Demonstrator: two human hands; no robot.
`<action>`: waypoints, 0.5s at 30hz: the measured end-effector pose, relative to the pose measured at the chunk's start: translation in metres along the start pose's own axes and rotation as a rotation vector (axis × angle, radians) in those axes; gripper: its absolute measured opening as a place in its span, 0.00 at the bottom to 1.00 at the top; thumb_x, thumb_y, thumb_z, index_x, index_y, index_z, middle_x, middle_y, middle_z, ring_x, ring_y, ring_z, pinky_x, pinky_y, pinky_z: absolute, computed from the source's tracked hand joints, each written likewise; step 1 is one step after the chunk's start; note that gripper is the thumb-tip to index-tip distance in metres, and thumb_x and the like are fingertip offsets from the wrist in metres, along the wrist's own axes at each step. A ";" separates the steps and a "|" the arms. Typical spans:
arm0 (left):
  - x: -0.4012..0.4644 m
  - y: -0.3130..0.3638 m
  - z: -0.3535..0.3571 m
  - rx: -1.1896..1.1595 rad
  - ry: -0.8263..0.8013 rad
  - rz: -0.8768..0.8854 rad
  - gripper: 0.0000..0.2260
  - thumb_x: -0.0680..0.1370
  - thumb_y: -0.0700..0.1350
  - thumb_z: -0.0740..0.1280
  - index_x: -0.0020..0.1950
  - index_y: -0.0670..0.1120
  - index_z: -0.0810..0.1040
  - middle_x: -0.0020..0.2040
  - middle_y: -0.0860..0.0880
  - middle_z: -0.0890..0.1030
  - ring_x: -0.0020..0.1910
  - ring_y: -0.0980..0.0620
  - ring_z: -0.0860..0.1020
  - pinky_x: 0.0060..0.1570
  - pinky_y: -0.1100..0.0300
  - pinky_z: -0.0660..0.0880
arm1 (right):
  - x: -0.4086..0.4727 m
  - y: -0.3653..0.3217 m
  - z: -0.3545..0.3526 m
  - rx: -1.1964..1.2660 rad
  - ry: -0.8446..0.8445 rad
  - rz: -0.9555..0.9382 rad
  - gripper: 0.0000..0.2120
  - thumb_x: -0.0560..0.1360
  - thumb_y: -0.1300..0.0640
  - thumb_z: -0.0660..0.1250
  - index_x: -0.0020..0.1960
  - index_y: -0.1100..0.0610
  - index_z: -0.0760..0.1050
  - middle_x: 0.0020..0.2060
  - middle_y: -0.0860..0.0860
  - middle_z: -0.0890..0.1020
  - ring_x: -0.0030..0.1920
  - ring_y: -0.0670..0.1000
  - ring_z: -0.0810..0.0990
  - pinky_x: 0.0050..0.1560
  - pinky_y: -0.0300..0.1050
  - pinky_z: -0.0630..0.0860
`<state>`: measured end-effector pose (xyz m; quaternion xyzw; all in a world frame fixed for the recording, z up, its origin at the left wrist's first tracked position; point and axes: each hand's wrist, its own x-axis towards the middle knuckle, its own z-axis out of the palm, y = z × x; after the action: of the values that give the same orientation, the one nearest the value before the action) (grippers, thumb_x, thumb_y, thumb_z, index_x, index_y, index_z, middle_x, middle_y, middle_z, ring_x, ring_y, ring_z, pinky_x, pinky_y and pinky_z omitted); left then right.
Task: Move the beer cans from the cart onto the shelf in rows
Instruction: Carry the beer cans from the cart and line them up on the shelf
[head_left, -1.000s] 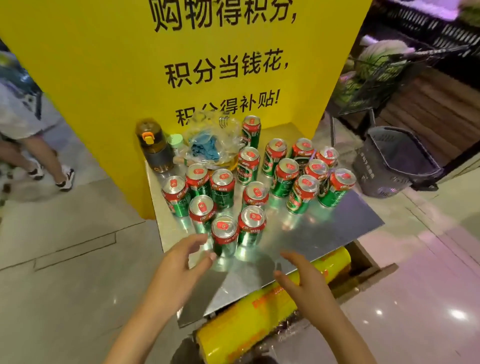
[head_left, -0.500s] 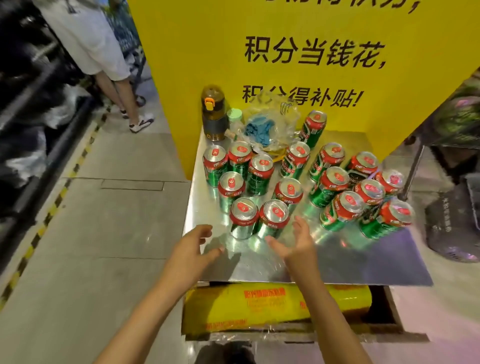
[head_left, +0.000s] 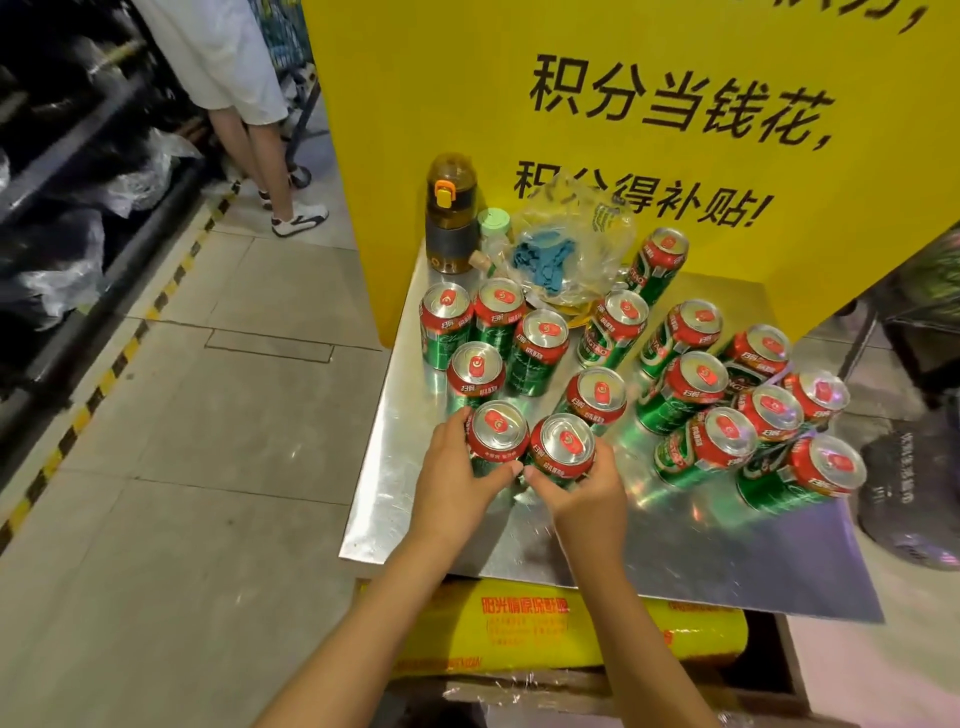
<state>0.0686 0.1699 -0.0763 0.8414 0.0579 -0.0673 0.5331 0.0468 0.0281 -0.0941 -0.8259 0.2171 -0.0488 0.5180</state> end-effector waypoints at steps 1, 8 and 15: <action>0.001 0.001 0.000 0.007 0.011 0.011 0.32 0.68 0.50 0.76 0.69 0.51 0.66 0.62 0.52 0.73 0.61 0.55 0.72 0.60 0.59 0.72 | 0.000 0.001 -0.001 -0.008 -0.005 -0.018 0.31 0.58 0.42 0.76 0.58 0.47 0.71 0.51 0.49 0.81 0.51 0.49 0.81 0.50 0.53 0.79; -0.004 0.003 -0.006 0.008 0.077 -0.010 0.30 0.63 0.51 0.78 0.62 0.51 0.72 0.56 0.53 0.78 0.55 0.55 0.76 0.54 0.62 0.73 | -0.005 0.005 -0.012 0.064 -0.067 -0.044 0.29 0.60 0.57 0.80 0.57 0.53 0.73 0.49 0.49 0.82 0.47 0.44 0.82 0.48 0.41 0.80; -0.037 0.000 -0.041 -0.170 0.249 -0.142 0.25 0.64 0.48 0.79 0.57 0.52 0.72 0.49 0.59 0.78 0.50 0.60 0.77 0.46 0.72 0.72 | -0.024 -0.016 -0.015 0.282 -0.198 -0.056 0.26 0.63 0.70 0.77 0.55 0.53 0.73 0.49 0.49 0.81 0.44 0.36 0.80 0.43 0.29 0.76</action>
<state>0.0348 0.2061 -0.0521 0.7890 0.1883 0.0052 0.5849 0.0261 0.0316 -0.0696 -0.7516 0.1329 -0.0113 0.6460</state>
